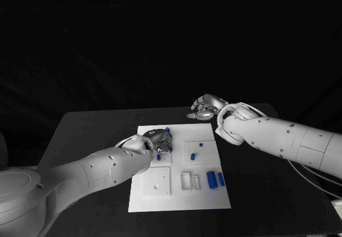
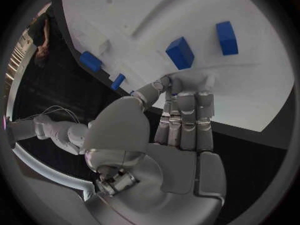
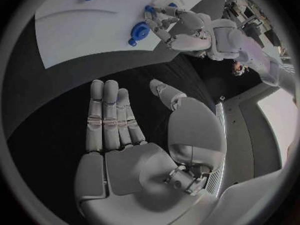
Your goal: Assemble the parts on the task board
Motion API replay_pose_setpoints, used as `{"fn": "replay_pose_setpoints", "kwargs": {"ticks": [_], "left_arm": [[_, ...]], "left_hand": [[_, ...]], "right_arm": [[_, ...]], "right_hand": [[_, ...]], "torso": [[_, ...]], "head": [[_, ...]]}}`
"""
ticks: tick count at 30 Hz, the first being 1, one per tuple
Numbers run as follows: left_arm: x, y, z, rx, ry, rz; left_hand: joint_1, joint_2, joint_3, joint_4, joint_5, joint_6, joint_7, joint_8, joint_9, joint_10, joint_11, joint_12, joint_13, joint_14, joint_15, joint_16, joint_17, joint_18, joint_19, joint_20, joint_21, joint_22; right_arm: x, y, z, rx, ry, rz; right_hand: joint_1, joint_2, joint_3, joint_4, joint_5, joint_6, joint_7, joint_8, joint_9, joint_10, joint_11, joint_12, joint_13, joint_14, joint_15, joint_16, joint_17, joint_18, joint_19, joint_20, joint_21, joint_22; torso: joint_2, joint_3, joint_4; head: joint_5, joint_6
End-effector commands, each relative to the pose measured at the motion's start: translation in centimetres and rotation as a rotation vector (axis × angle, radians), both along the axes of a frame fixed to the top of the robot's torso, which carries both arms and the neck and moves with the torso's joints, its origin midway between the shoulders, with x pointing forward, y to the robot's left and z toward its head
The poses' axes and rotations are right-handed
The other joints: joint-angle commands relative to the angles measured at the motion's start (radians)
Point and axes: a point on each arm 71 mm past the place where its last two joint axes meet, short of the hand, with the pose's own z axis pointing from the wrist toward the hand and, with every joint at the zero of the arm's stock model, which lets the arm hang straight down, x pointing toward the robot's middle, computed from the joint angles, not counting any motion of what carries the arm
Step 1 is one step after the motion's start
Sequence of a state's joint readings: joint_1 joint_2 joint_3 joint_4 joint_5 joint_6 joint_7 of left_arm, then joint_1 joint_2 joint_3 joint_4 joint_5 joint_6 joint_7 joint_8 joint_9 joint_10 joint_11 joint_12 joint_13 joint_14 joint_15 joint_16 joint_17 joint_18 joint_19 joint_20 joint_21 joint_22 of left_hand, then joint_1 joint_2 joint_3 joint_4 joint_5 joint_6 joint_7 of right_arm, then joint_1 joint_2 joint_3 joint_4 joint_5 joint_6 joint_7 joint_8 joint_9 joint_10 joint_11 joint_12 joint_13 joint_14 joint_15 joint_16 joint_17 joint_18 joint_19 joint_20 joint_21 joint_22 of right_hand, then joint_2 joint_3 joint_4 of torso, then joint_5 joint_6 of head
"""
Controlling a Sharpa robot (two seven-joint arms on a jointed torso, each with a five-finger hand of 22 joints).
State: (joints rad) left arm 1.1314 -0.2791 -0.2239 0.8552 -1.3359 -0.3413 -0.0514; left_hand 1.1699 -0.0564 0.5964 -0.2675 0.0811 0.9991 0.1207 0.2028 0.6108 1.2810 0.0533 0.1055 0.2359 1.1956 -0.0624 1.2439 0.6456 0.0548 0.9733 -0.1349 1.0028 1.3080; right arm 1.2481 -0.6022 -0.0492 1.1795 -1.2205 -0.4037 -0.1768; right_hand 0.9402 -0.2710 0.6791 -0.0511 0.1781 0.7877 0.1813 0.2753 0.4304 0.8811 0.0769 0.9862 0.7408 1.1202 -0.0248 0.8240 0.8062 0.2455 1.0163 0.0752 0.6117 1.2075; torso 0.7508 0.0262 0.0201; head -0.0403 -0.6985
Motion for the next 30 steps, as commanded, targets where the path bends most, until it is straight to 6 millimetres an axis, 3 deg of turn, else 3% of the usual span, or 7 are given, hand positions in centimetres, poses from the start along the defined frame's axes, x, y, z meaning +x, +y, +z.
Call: {"fn": "replay_pose_setpoints", "kwargs": {"ticks": [1,11,20,25,29,30], "left_arm": [[-0.22,-0.24,-0.24,-0.004,0.015,-0.017],[-0.18,-0.19,-0.16,-0.018,0.010,-0.011],[-0.27,-0.17,-0.09,-0.042,0.014,-0.004],[-0.38,0.02,0.17,-0.094,0.003,0.000],[-0.65,-0.04,0.33,-0.107,0.000,-0.018],[-0.76,-0.16,0.36,-0.109,0.004,-0.026]], "left_hand": [[0.007,0.005,0.001,-0.007,0.006,0.010,0.000,0.007,-0.001,0.009,-0.002,0.006,0.002,0.007,0.001,0.005,0.002,0.080,-0.002,-0.009,0.005,0.017],[0.003,0.003,0.000,-0.010,0.006,0.012,0.000,0.008,-0.005,0.016,-0.004,0.003,0.001,0.010,0.000,0.009,0.003,0.077,0.000,-0.012,0.009,0.017],[-0.011,-0.016,-0.006,-0.010,0.004,-0.004,0.005,0.000,-0.014,0.010,-0.002,-0.007,-0.003,0.008,0.001,0.010,0.004,0.073,-0.001,-0.016,0.010,0.016],[-0.029,-0.067,-0.016,-0.010,0.004,-0.083,0.038,-0.041,-0.040,-0.040,0.017,-0.040,-0.018,-0.004,0.019,0.005,0.002,0.071,-0.007,-0.010,0.004,0.013],[-0.047,-0.119,-0.023,-0.003,0.011,-0.132,0.061,-0.063,-0.054,-0.125,0.044,-0.045,-0.040,-0.021,0.045,-0.005,-0.002,0.076,-0.017,0.013,-0.007,0.008],[-0.053,-0.135,-0.024,0.001,0.011,-0.151,0.057,-0.071,-0.058,-0.149,0.052,-0.045,-0.047,-0.025,0.052,-0.007,-0.003,0.079,-0.019,0.019,-0.010,0.007]], "right_arm": [[-0.03,0.17,-0.02,-0.002,0.002,0.014],[-0.04,0.15,-0.02,-0.003,0.003,0.013],[-0.04,0.07,-0.02,-0.003,0.003,0.012],[-0.03,-0.09,-0.03,-0.004,0.004,0.010],[-0.03,-0.22,-0.04,-0.005,0.004,0.007],[-0.02,-0.23,-0.04,-0.005,0.004,0.007]], "right_hand": [[-0.006,0.003,0.000,-0.004,0.001,-0.001,0.007,0.006,0.001,-0.006,0.002,0.004,-0.001,0.005,0.000,-0.005,0.001,0.016,0.000,0.009,-0.007,-0.001],[-0.006,0.003,-0.001,-0.004,0.001,0.001,0.007,0.008,0.001,-0.007,0.001,0.005,-0.004,0.006,0.000,-0.007,0.003,0.016,0.001,0.009,-0.008,-0.001],[-0.005,0.003,-0.001,-0.004,0.001,0.002,0.007,0.008,0.001,-0.007,0.001,0.006,-0.006,0.007,0.000,-0.009,0.004,0.016,0.001,0.009,-0.009,0.000],[-0.005,0.003,-0.002,-0.004,0.001,0.002,0.007,0.009,0.001,-0.007,0.001,0.007,-0.007,0.007,0.000,-0.010,0.005,0.016,0.001,0.009,-0.009,0.000],[-0.005,0.004,-0.002,-0.004,0.002,0.002,0.007,0.009,0.001,-0.007,0.001,0.007,-0.008,0.007,0.000,-0.010,0.005,0.016,0.002,0.009,-0.010,0.000],[-0.005,0.004,-0.002,-0.004,0.002,0.002,0.007,0.009,0.001,-0.007,0.001,0.007,-0.008,0.007,0.000,-0.010,0.005,0.016,0.002,0.009,-0.010,0.000]], "torso": [[0.000,-0.0001,0.0006],[0.000,0.0002,0.0000],[-0.001,0.0005,0.0002],[-0.001,-0.0001,0.0004],[-0.001,0.0000,0.0007],[-0.001,0.0001,0.0007]], "head": [[0.000,-0.001],[0.001,0.000],[0.001,0.001],[0.000,0.001],[-0.002,0.001],[-0.002,0.002]]}}
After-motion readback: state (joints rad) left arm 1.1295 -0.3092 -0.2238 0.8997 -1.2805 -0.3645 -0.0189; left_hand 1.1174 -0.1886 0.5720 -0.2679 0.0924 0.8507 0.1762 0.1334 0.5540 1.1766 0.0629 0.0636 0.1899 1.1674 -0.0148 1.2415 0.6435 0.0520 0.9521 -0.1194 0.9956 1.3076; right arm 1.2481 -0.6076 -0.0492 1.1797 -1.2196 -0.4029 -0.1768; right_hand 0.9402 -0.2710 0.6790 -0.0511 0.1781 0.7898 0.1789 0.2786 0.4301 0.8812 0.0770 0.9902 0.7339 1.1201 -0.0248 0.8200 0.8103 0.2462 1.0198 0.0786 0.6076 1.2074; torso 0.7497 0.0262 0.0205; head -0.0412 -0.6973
